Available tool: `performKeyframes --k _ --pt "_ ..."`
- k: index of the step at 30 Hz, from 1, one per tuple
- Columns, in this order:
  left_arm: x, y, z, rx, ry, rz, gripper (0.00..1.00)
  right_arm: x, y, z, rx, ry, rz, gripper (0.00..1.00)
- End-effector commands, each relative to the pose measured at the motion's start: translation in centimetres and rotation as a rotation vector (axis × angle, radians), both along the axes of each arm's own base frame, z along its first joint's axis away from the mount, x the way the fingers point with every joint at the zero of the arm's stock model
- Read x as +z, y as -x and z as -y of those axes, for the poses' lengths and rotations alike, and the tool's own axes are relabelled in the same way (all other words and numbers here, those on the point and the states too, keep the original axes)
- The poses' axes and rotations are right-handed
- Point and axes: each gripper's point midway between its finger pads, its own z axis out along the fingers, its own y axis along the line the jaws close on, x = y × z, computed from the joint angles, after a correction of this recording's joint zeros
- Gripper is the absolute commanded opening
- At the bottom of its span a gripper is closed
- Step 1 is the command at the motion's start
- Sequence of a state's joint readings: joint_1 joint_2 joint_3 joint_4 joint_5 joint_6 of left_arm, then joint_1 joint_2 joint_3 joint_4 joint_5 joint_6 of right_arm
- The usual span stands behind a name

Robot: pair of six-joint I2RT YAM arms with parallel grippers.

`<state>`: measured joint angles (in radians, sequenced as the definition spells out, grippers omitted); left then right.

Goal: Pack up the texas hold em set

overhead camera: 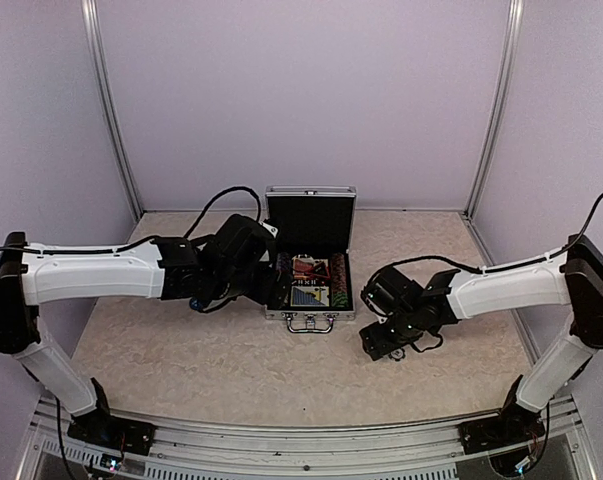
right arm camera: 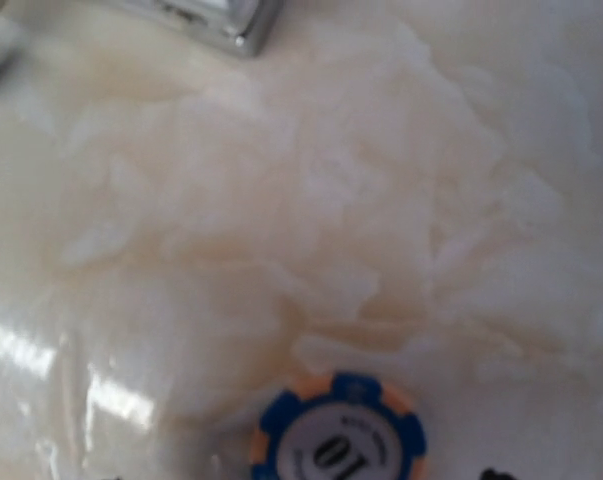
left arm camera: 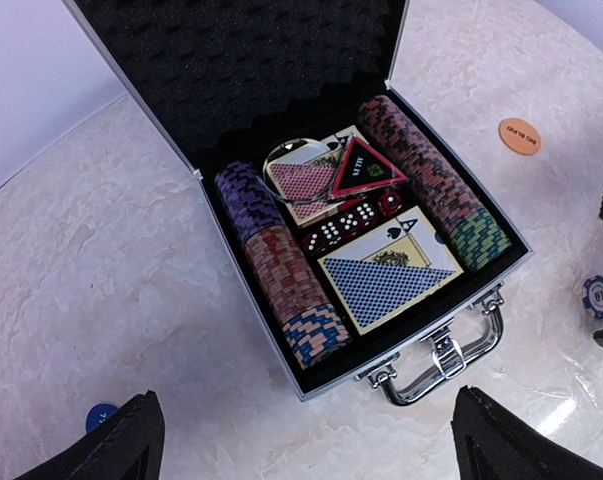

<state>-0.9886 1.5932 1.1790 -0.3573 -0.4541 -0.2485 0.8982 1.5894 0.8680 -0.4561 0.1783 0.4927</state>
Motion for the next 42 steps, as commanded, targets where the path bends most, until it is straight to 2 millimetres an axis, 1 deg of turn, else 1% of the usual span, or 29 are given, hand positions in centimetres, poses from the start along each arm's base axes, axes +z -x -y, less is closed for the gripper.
performKeyframes --k 1,5,10,11,18,22,25,34,42 --pt "1.3 0.6 -0.4 0.042 0.043 0.019 0.99 -0.5 -1.1 -0.5 -0.024 -0.008 0.030 0.73" --pt "1.9 0.7 -0.7 0.053 0.060 0.027 0.99 -1.1 -1.2 -0.5 -0.023 0.006 0.021 0.68" --pt "3.2 0.8 -1.2 0.063 0.085 0.045 0.99 -1.6 -0.9 0.3 -0.054 0.026 0.010 0.68" --pt "3.9 1.0 -1.5 0.066 0.096 0.052 0.99 -1.9 -0.9 0.8 -0.073 0.024 -0.004 0.68" --pt "5.2 1.1 -1.7 0.072 0.133 0.064 0.99 -2.8 -0.6 1.2 -0.102 -0.026 -0.056 0.65" --pt "5.6 1.3 -1.9 0.072 0.140 0.068 0.99 -3.0 -0.5 1.1 -0.100 -0.038 -0.063 0.61" --pt "5.7 1.3 -2.0 0.075 0.140 0.071 0.99 -3.2 -0.6 1.2 -0.101 -0.029 -0.066 0.53" --pt "6.0 1.2 -2.3 0.084 0.138 0.083 0.99 -3.4 0.3 1.3 -0.069 0.012 -0.077 0.55" --pt "5.8 1.1 -2.3 0.089 0.133 0.083 0.99 -3.5 1.2 1.1 -0.045 0.045 -0.080 0.52"
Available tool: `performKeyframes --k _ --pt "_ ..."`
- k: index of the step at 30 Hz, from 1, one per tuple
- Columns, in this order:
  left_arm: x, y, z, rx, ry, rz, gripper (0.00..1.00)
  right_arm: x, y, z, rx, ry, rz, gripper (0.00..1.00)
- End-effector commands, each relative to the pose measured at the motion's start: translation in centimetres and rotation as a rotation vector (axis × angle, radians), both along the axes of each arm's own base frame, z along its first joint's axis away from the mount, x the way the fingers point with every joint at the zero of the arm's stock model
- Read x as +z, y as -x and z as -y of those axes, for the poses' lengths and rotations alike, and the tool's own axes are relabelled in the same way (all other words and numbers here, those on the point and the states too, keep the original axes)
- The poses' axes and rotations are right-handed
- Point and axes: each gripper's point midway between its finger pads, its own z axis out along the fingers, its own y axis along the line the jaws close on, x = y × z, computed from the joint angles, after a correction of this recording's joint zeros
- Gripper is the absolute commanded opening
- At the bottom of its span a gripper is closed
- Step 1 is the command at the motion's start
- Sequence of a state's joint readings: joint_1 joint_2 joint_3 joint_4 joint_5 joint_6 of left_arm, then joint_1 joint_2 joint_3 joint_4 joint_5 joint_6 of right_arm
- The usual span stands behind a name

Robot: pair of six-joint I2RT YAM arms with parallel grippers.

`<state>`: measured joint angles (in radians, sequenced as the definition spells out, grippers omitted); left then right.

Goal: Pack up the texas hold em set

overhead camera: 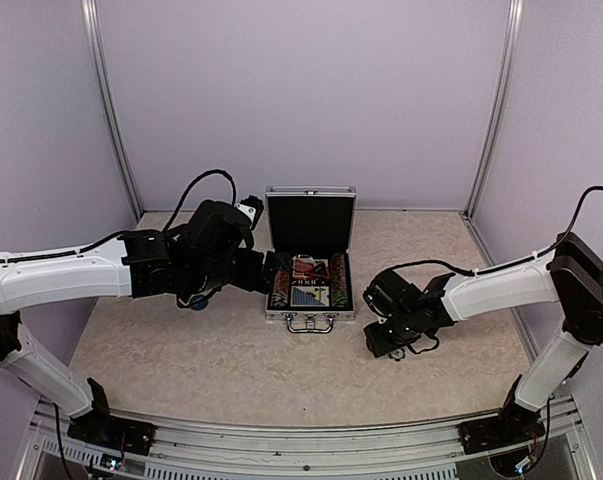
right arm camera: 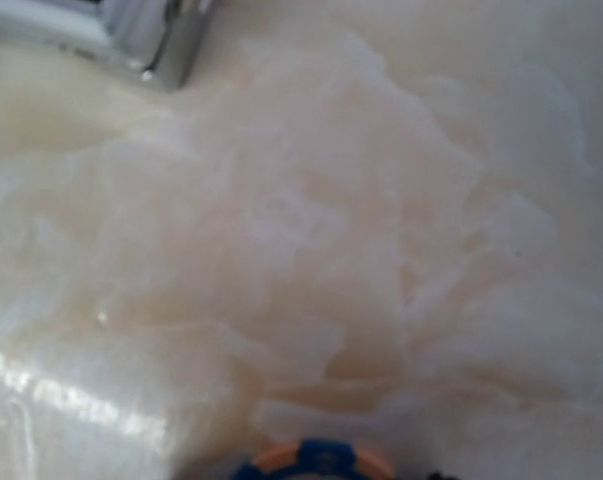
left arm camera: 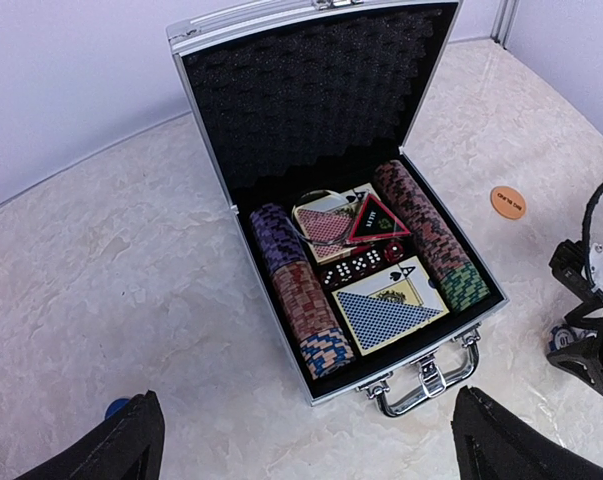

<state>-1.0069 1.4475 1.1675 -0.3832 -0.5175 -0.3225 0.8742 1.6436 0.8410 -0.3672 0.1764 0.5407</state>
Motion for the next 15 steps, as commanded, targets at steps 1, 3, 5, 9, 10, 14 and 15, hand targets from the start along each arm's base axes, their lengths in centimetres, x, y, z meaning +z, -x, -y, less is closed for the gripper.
performKeyframes --k 1,3,5,9,10,14,15 --pt "0.49 0.15 -0.53 0.019 0.009 0.011 0.99 -1.70 2.15 1.01 0.022 0.071 -0.077 0.51" --pt "0.49 0.17 -0.56 0.020 0.010 0.011 0.99 -1.82 2.24 1.21 0.017 0.080 -0.080 0.50" --pt "0.45 0.21 -0.61 0.020 0.011 0.010 0.99 -1.86 2.34 1.31 0.017 0.082 -0.082 0.50" --pt "0.43 0.25 -0.68 0.022 0.013 0.009 0.99 -1.92 2.52 1.47 0.012 0.081 -0.087 0.48" --pt "0.41 0.27 -0.71 0.023 0.014 0.008 0.99 -1.96 2.62 1.50 0.012 0.081 -0.090 0.46" --pt "0.55 0.38 -0.65 0.020 0.025 0.005 0.99 -1.79 2.64 1.40 0.009 0.069 -0.090 0.40" --pt "0.62 0.42 -0.61 0.017 0.030 0.004 0.99 -1.70 2.67 1.30 0.013 0.065 -0.090 0.39"
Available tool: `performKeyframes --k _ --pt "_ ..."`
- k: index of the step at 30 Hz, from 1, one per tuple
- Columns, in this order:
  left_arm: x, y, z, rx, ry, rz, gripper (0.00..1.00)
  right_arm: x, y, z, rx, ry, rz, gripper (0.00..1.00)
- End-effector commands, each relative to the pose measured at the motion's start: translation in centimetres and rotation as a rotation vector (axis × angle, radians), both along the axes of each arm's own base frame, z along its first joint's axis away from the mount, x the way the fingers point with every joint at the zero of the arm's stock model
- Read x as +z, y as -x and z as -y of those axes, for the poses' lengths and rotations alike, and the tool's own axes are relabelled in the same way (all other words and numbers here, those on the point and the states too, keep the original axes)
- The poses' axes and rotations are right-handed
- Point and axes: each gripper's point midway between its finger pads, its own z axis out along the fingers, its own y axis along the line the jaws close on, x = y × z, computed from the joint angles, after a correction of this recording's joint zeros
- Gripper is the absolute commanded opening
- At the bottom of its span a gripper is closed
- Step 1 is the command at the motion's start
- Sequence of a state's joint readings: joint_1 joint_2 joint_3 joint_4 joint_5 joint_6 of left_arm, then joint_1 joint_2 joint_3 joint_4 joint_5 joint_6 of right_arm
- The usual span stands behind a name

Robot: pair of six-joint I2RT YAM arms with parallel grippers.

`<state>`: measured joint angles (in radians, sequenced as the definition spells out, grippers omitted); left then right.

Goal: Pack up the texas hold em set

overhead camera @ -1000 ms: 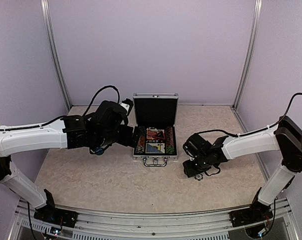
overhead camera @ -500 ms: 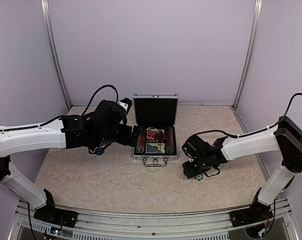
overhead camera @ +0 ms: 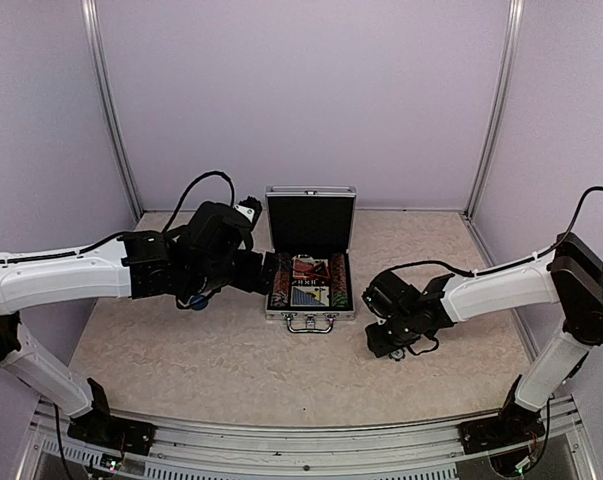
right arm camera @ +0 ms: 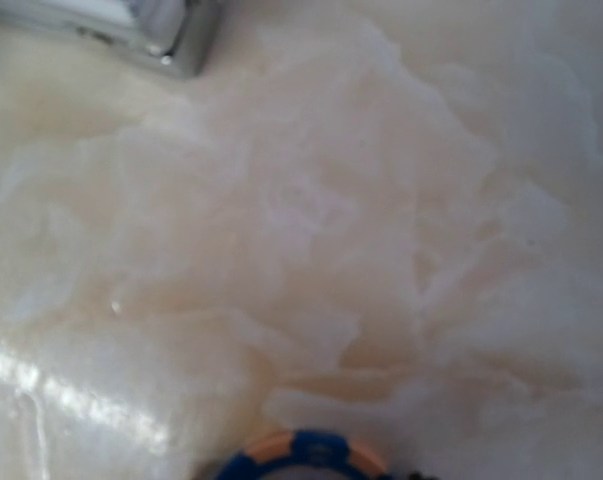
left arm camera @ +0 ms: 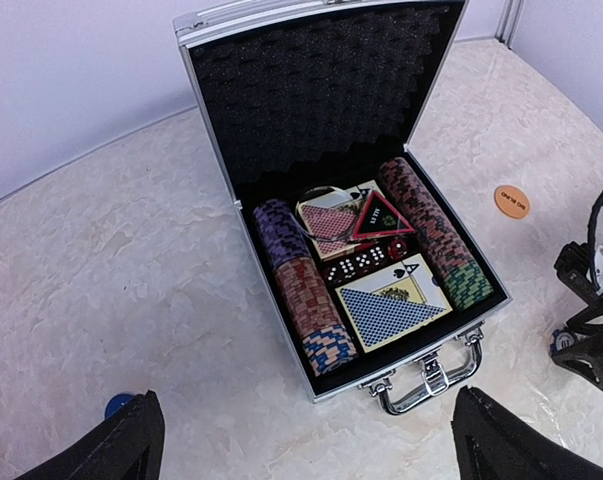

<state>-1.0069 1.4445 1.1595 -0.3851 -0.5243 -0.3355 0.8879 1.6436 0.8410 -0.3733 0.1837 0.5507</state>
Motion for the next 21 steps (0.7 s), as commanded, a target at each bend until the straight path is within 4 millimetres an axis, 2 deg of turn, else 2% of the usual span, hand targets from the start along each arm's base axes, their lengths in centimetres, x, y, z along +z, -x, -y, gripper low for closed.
performKeyframes --k 1,9,21 --pt "0.8 0.4 -0.3 0.002 0.033 0.005 0.99 -1.5 2.3 1.4 0.011 0.057 -0.087 0.38" --pt "0.0 0.9 0.5 -0.017 0.069 -0.042 0.99 0.2 2.1 -0.4 0.077 0.031 -0.034 0.39" --pt "-2.9 1.8 1.9 -0.058 0.116 -0.123 0.99 2.2 1.3 -2.2 0.125 0.012 0.041 0.40"
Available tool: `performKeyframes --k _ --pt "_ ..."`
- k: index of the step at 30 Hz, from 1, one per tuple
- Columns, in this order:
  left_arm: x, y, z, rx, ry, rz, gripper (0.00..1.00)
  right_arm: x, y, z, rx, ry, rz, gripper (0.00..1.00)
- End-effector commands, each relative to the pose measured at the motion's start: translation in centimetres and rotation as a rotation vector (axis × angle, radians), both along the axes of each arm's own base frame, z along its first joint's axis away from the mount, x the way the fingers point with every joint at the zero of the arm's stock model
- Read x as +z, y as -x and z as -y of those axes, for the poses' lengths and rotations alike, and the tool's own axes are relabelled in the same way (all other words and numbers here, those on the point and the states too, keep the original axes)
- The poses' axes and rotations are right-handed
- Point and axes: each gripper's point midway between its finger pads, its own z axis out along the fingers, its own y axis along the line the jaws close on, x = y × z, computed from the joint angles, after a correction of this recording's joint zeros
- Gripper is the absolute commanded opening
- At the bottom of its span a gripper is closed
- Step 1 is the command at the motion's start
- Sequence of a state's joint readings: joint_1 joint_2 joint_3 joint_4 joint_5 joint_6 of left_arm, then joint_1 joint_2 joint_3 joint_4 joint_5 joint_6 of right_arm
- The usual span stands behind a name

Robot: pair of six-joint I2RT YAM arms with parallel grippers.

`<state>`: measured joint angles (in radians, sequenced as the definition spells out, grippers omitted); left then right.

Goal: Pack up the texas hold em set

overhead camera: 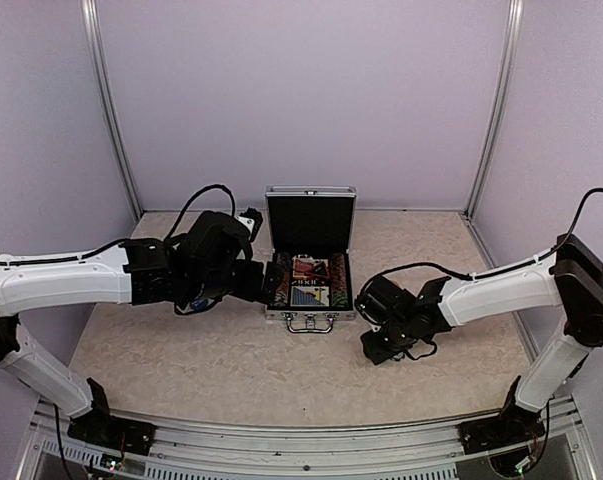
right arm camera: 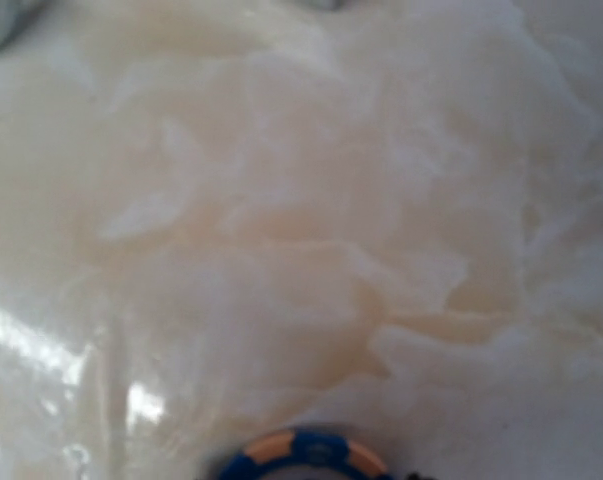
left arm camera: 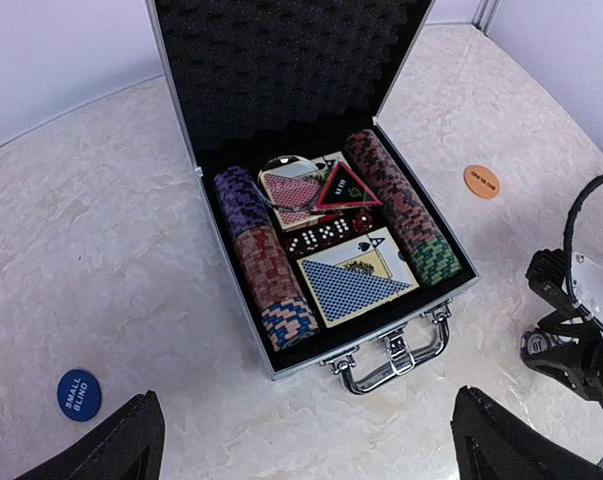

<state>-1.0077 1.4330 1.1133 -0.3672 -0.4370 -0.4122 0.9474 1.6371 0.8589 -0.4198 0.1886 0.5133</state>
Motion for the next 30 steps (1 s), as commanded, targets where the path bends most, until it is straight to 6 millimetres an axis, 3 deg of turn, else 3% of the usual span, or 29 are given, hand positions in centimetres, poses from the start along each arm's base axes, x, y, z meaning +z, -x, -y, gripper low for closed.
performKeyframes --k 1,10,19,30 --pt "-1.6 0.7 1.4 -0.039 0.050 -0.051 0.99 1.9 -0.4 -1.3 0.041 -0.025 0.048 0.40" --pt "-5.0 1.6 3.8 -0.107 0.128 -0.162 0.99 2.7 -0.1 -2.7 0.104 -0.049 0.082 0.40" --pt "-9.4 1.6 4.4 -0.145 0.284 -0.339 0.99 4.3 0.4 -4.5 0.171 -0.090 0.126 0.40" --pt "-11.9 2.7 6.2 -0.208 0.482 -0.516 0.99 5.3 1.9 -7.5 0.275 -0.132 0.163 0.40"
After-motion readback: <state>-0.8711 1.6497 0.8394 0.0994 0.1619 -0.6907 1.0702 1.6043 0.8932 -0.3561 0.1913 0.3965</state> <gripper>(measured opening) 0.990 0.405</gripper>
